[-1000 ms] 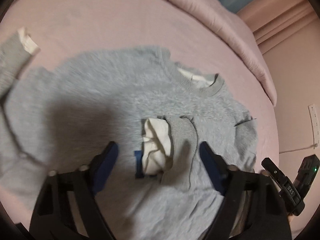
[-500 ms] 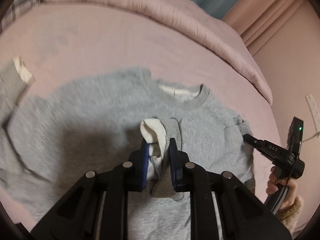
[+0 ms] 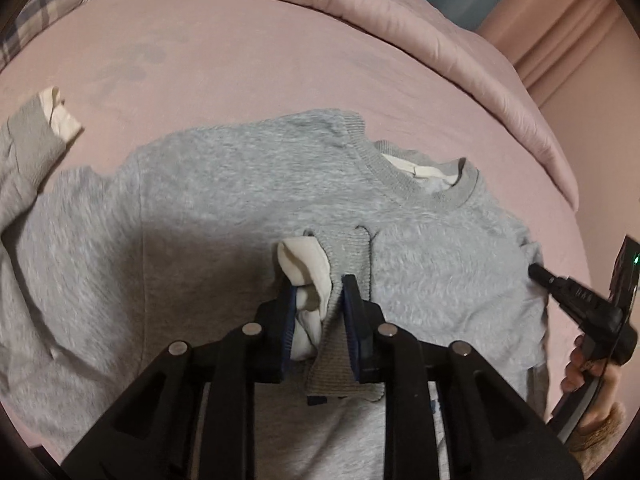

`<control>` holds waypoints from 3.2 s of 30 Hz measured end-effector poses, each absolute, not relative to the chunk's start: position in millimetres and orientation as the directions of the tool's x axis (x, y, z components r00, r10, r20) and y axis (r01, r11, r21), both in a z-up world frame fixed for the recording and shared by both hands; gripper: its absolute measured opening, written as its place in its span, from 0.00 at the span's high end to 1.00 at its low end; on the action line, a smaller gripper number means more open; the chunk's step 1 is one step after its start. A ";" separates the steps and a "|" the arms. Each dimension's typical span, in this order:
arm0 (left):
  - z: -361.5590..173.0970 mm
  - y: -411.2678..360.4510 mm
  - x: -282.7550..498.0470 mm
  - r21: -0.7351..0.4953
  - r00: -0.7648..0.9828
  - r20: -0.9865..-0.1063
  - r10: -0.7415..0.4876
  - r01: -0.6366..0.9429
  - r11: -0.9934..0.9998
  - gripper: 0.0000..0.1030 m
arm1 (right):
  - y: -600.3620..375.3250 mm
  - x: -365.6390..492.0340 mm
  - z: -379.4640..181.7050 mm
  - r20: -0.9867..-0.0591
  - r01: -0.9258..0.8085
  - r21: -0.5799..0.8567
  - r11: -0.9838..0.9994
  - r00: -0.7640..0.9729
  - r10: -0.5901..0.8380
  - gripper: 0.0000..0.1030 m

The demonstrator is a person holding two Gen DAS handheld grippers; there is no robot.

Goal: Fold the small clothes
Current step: 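Open the left tool and release the folded sleeve on the sweatshirt, then grasp the other sleeve cuff with the left tool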

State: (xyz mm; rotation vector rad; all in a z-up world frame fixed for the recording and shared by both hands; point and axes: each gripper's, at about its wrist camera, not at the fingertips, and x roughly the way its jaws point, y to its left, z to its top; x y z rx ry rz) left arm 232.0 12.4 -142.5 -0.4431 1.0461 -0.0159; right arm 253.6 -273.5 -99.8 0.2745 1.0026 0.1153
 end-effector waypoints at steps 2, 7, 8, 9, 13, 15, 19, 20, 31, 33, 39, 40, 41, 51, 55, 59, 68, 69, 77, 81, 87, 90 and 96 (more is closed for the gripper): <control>-141.7 14.2 231.4 -0.367 0.503 -0.834 -0.227 -0.199 0.909 0.74 | -270.8 253.5 -97.5 -0.821 0.020 0.249 0.968 0.535 0.200 0.93; -132.3 10.8 217.4 -0.387 0.485 -0.836 -0.256 -0.193 0.901 0.52 | -266.4 245.1 -83.5 -0.821 0.018 0.205 0.979 0.547 0.162 0.92; -131.1 10.1 213.7 -0.393 0.485 -0.835 -0.261 -0.192 0.899 0.51 | -264.0 241.7 -80.3 -0.819 0.011 0.195 0.981 0.552 0.157 0.90; -130.8 8.7 209.2 -0.397 0.482 -0.834 -0.268 -0.189 0.898 0.51 | -263.7 236.4 -77.9 -0.818 0.003 0.180 0.984 0.555 0.148 0.89; -131.8 6.7 196.9 -0.397 0.479 -0.836 -0.268 -0.189 0.898 0.53 | -260.5 217.7 -73.5 -0.814 -0.036 0.168 0.985 0.558 0.159 0.71; -133.6 6.1 193.8 -0.394 0.480 -0.836 -0.266 -0.189 0.899 0.55 | -259.8 212.5 -75.9 -0.815 -0.038 0.185 0.982 0.552 0.175 0.50; -136.5 7.2 191.2 -0.386 0.488 -0.837 -0.248 -0.205 0.899 0.66 | -259.0 209.9 -85.6 -0.832 -0.016 0.194 0.981 0.528 0.173 0.44; -137.4 8.5 190.9 -0.389 0.487 -0.837 -0.249 -0.210 0.897 0.68 | -256.0 216.2 -87.7 -0.837 -0.013 0.203 0.979 0.517 0.180 0.44; -136.8 10.8 189.8 -0.394 0.487 -0.838 -0.247 -0.225 0.891 0.72 | -267.3 208.5 -103.9 -0.842 -0.018 0.214 0.977 0.503 0.193 0.90; -136.9 11.2 189.3 -0.397 0.487 -0.837 -0.248 -0.230 0.888 0.72 | -275.0 205.8 -96.5 -0.823 -0.009 0.244 0.970 0.527 0.212 0.91; -136.1 11.7 185.2 -0.399 0.486 -0.838 -0.247 -0.239 0.885 0.73 | -277.6 202.6 -106.6 -0.838 0.004 0.224 0.975 0.512 0.190 0.92; -135.0 11.9 184.0 -0.399 0.485 -0.839 -0.247 -0.238 0.885 0.73 | -277.0 204.2 -112.9 -0.845 0.009 0.221 0.975 0.502 0.187 0.92; -133.0 12.9 181.8 -0.399 0.485 -0.839 -0.248 -0.238 0.885 0.73 | -276.8 204.8 -116.4 -0.847 0.011 0.217 0.976 0.499 0.182 0.92; -78.1 49.2 150.1 -0.372 0.594 -0.790 -0.150 -0.271 0.888 0.69 | -266.8 207.6 -117.1 -0.860 0.018 0.161 0.987 0.493 0.131 0.92; -61.3 66.6 135.2 -0.347 0.626 -0.775 -0.091 -0.301 0.888 0.50 | -265.5 209.6 -115.2 -0.864 0.021 0.138 0.990 0.492 0.111 0.92; -54.0 84.7 125.2 -0.351 0.643 -0.764 -0.059 -0.337 0.874 0.31 | -268.9 205.8 -103.4 -0.870 0.026 0.160 0.987 0.476 0.128 0.79; -54.8 140.2 134.5 -0.286 0.636 -0.764 0.104 -0.480 0.830 0.23 | -288.3 158.4 -48.5 -0.798 -0.017 0.158 0.987 0.587 0.138 0.40; -57.7 146.3 138.0 -0.273 0.628 -0.769 0.124 -0.497 0.824 0.23 | -290.6 155.9 -45.0 -0.792 -0.018 0.153 0.988 0.596 0.134 0.40; -98.4 178.9 151.8 -0.200 0.540 -0.823 0.175 -0.564 0.801 0.35 | -291.2 146.7 -41.1 -0.776 -0.011 0.126 0.992 0.622 0.106 0.40; -117.2 183.6 147.4 -0.172 0.506 -0.845 0.173 -0.563 0.809 0.49 | -291.9 143.6 -41.5 -0.780 -0.017 0.128 0.992 0.616 0.111 0.40; -130.6 203.5 128.3 -0.240 0.509 -0.848 0.145 -0.614 0.751 0.54 | -286.3 143.7 -45.2 -0.788 -0.035 0.130 0.991 0.602 0.125 0.40; -123.3 214.1 116.9 -0.262 0.533 -0.830 0.165 -0.634 0.727 0.55 | -285.0 143.2 -47.3 -0.793 -0.039 0.128 0.991 0.596 0.126 0.40; -127.0 237.0 101.0 -0.273 0.517 -0.837 0.181 -0.680 0.681 0.55 | -286.1 141.8 -48.2 -0.799 -0.033 0.125 0.992 0.590 0.120 0.40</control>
